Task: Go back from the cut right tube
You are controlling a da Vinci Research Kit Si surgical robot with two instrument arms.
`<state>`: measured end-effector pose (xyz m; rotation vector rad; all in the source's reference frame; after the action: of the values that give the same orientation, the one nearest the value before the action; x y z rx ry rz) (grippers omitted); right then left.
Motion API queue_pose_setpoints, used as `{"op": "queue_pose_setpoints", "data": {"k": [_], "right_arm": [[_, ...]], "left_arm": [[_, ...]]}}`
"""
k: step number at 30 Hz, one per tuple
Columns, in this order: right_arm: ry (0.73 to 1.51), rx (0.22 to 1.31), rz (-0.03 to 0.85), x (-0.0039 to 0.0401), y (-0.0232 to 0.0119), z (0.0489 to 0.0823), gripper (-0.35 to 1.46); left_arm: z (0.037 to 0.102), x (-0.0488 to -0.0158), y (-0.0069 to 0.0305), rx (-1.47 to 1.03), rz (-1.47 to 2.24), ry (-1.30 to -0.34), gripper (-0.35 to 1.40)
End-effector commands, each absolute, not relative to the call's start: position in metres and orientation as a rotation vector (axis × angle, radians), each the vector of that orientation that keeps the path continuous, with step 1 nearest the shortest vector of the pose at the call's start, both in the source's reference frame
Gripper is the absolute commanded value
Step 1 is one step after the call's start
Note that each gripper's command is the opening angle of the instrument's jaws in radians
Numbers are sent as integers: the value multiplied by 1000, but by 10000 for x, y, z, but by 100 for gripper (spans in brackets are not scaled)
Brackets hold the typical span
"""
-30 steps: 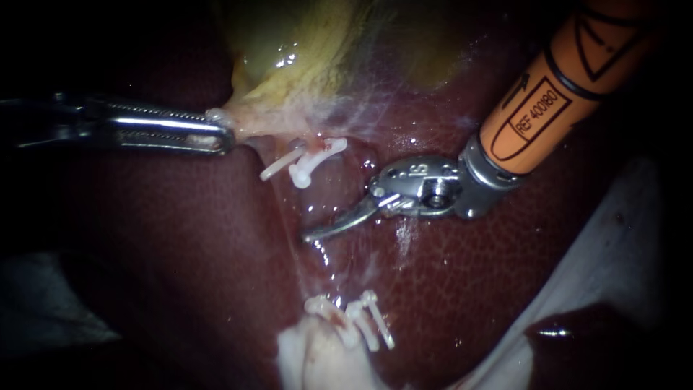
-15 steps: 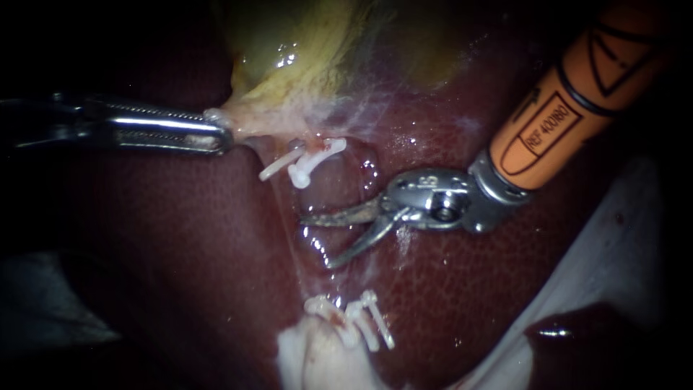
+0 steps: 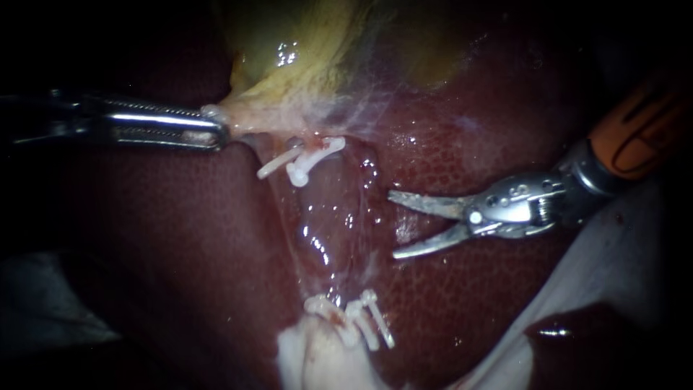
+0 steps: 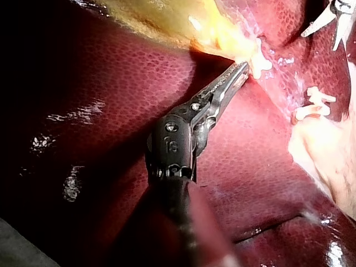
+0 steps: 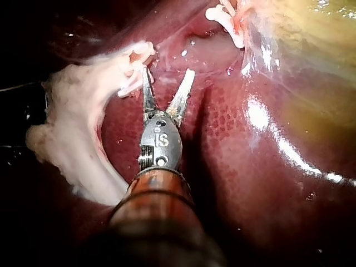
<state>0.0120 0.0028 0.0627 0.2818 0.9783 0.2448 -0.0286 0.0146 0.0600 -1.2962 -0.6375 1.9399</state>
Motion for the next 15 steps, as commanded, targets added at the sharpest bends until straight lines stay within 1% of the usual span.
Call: {"op": "queue_pose_setpoints", "data": {"k": [1, 4, 6, 7, 9, 15], "right_arm": [[943, 281, 235, 118, 31, 622, 145], [877, 267, 223, 113, 40, 610, 145], [862, 271, 230, 111, 44, 604, 145], [863, 275, 226, 110, 45, 601, 145], [879, 317, 214, 107, 47, 598, 145], [880, 320, 211, 106, 46, 598, 145]], "left_arm": [[600, -286, 146, -1296, 1940, -637, -35], [601, -286, 146, -1296, 1940, -637, -35], [601, -286, 146, -1296, 1940, -637, -35], [602, -286, 147, -1296, 1940, -637, -35], [603, -286, 147, -1296, 1940, -636, -35], [615, -291, 146, -1297, 1943, -630, -35]]}}
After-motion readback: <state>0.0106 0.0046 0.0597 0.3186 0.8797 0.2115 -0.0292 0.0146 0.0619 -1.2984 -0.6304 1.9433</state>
